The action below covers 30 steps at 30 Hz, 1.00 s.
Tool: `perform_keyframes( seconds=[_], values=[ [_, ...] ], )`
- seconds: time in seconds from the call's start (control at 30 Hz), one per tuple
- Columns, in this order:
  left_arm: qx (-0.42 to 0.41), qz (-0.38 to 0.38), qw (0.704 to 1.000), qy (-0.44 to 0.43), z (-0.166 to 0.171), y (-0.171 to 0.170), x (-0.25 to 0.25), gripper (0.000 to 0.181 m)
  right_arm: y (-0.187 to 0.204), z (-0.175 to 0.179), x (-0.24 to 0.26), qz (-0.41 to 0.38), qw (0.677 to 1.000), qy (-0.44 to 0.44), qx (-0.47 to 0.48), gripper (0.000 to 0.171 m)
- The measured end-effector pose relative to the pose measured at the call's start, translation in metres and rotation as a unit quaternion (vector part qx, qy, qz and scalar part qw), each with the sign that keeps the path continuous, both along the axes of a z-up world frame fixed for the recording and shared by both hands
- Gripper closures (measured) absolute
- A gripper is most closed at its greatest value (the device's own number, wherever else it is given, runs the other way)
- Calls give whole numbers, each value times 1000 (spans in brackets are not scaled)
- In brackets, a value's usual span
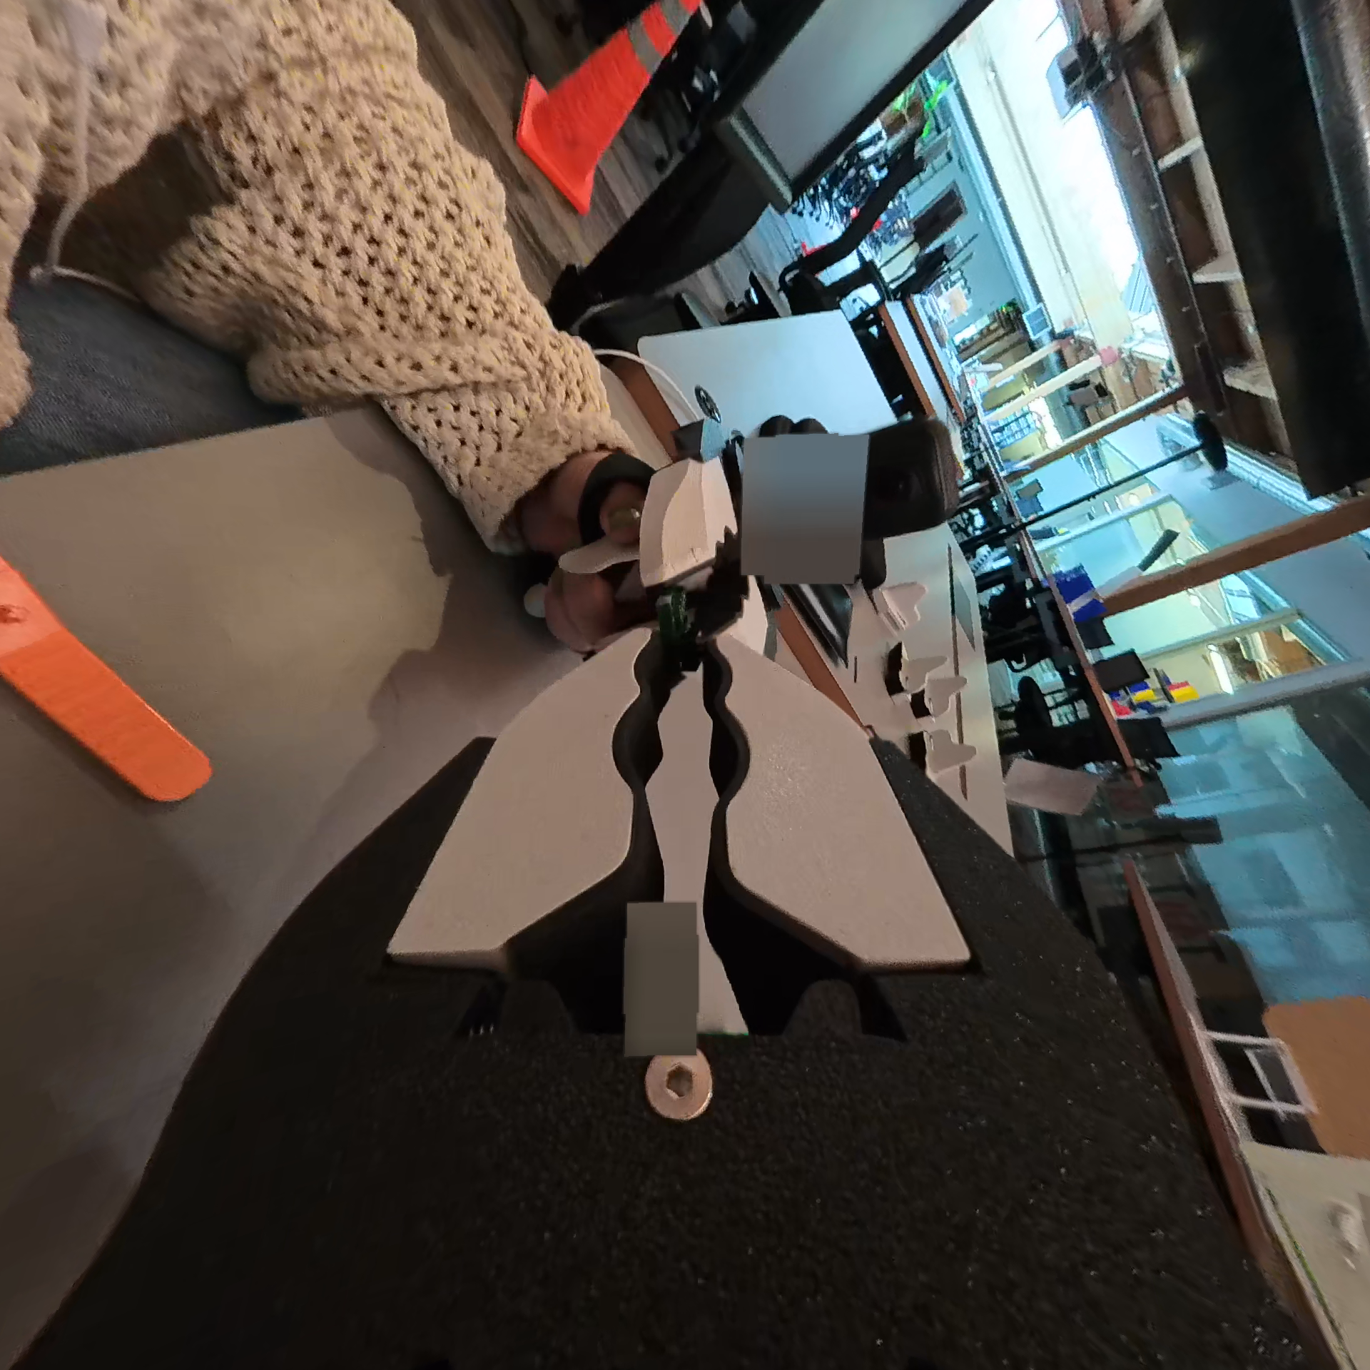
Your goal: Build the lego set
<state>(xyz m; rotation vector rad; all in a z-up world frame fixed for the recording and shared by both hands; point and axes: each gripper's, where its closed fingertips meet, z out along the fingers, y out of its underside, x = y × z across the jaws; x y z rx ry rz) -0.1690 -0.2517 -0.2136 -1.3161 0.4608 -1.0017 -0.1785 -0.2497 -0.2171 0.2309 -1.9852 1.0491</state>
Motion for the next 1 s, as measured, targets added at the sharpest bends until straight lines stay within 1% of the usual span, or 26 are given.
perform_keyframes(
  seconds=[0.23,0.3,0.43,0.5,0.6,0.7,0.87,0.93,1.0],
  values=[
    [-6,-70,997,-34,4,-9,9,166,-13,6,10,51,997,-34,-56,163],
    [-6,-74,996,-40,5,-10,8,166,-13,6,9,51,996,-38,-55,163],
    [2,-40,999,-32,5,-6,3,166,-8,6,2,13,999,-35,-23,162],
    [5,-16,1000,-15,3,-3,0,166,-5,3,-1,-8,1000,-17,6,162],
    [8,7,1000,4,1,-1,-2,166,-3,2,-4,-21,1000,1,18,162],
    [9,11,1000,5,1,-1,-3,166,-3,2,-6,-25,1000,7,17,161],
    [9,11,1000,6,1,-1,-3,166,-2,5,-9,-39,999,23,23,153],
    [10,15,1000,2,2,-1,-5,166,0,6,-8,-41,998,35,27,153],
    [12,18,1000,-2,3,-1,-7,166,2,6,-8,-42,998,40,38,158]
  ],
)
